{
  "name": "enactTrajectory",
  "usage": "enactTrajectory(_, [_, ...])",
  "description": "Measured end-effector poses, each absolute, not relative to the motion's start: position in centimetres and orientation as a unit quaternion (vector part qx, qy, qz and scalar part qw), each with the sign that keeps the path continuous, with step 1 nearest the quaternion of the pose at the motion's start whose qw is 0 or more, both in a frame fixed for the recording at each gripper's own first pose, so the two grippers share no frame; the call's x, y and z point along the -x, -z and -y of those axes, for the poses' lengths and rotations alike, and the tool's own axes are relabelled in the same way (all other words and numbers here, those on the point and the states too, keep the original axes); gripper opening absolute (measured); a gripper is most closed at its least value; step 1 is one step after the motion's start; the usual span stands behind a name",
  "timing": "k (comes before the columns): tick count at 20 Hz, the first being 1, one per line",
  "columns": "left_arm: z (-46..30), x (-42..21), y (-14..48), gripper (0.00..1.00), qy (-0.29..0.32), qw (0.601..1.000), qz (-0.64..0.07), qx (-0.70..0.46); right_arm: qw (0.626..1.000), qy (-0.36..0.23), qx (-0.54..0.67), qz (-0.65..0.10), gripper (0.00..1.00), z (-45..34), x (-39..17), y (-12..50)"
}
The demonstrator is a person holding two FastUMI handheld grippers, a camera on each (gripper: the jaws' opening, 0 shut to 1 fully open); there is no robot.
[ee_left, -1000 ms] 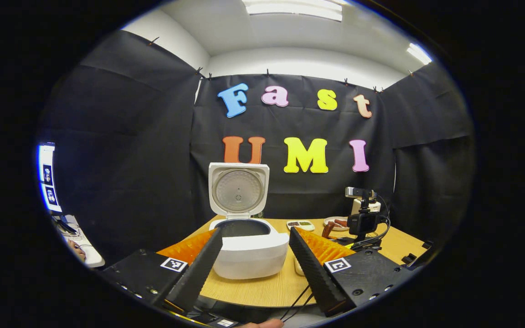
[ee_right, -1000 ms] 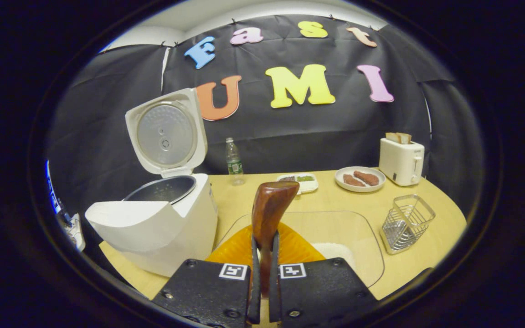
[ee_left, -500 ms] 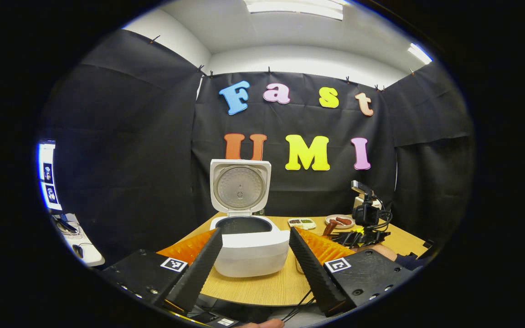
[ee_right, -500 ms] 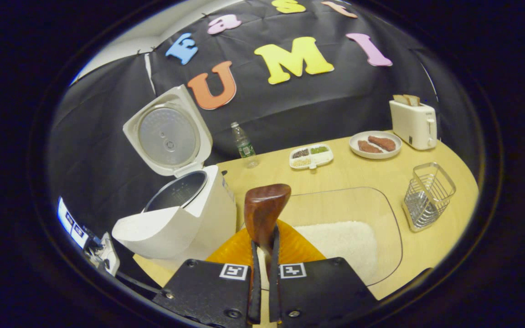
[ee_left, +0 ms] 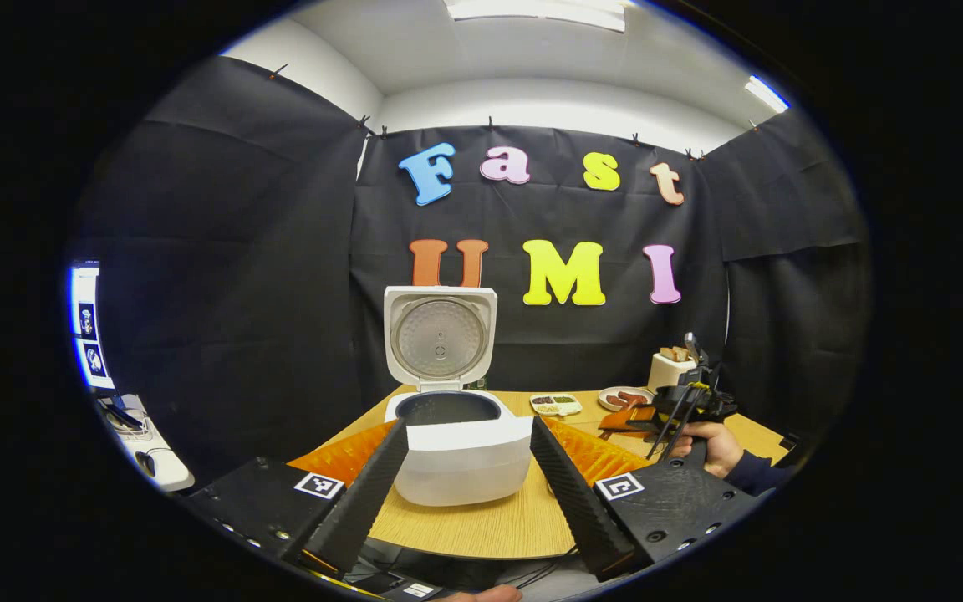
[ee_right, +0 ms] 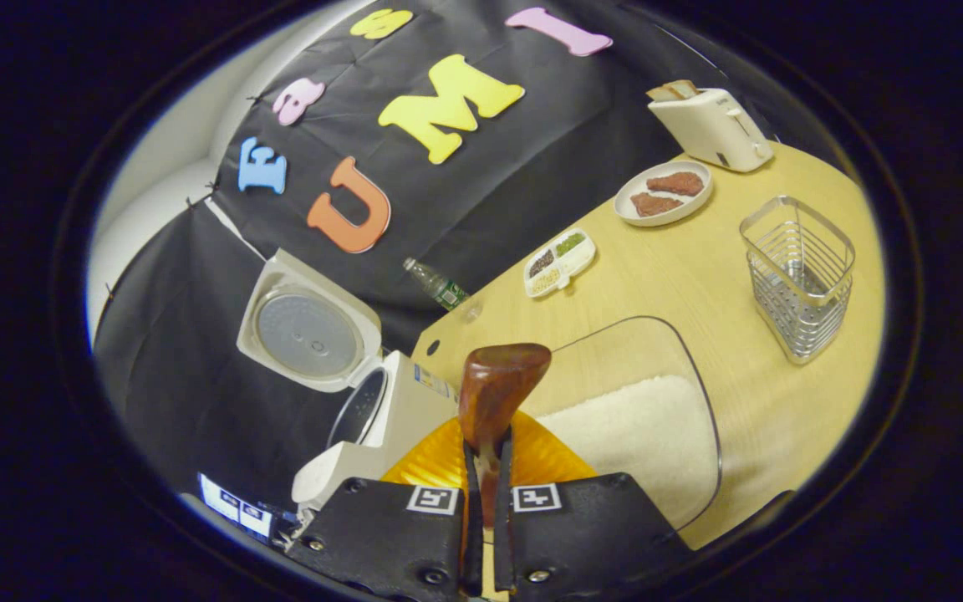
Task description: Close the left gripper, press the button to open the rice cooker; take a wooden spoon from the chopstick holder with the right hand, scoop a spoonful of rice and pour it into the rice cooker, then put the wooden spoon back into the chopstick holder.
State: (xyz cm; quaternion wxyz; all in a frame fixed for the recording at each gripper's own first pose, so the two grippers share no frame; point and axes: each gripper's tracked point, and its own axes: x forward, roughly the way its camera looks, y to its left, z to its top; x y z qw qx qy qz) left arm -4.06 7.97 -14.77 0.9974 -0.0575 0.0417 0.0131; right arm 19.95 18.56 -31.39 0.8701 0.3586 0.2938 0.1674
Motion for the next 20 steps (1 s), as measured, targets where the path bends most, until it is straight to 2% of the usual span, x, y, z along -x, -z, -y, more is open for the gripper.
enactTrajectory(7, [-8.1,4.0,14.9,0.94,-0.017,0.997,-0.044,0.055,0.854,-0.132,-0.431,-0.260,0.10,-13.8,-20.9,30.4])
enactTrajectory(11, [-7.6,3.9,14.6,0.94,-0.013,0.998,-0.042,0.048,0.826,-0.146,-0.490,-0.236,0.10,-12.2,-20.6,29.3])
enactTrajectory(15, [-6.8,3.8,14.8,0.94,-0.007,0.998,-0.042,0.044,0.778,-0.155,-0.580,-0.187,0.10,-9.2,-20.2,28.0])
enactTrajectory(18, [-6.2,3.7,15.1,0.94,-0.002,0.998,-0.046,0.045,0.719,-0.172,-0.663,-0.118,0.10,-6.8,-19.8,25.6])
enactTrajectory(20, [-5.9,3.7,15.0,0.94,0.001,0.998,-0.045,0.041,0.685,-0.181,-0.698,-0.106,0.10,-6.2,-19.6,25.0])
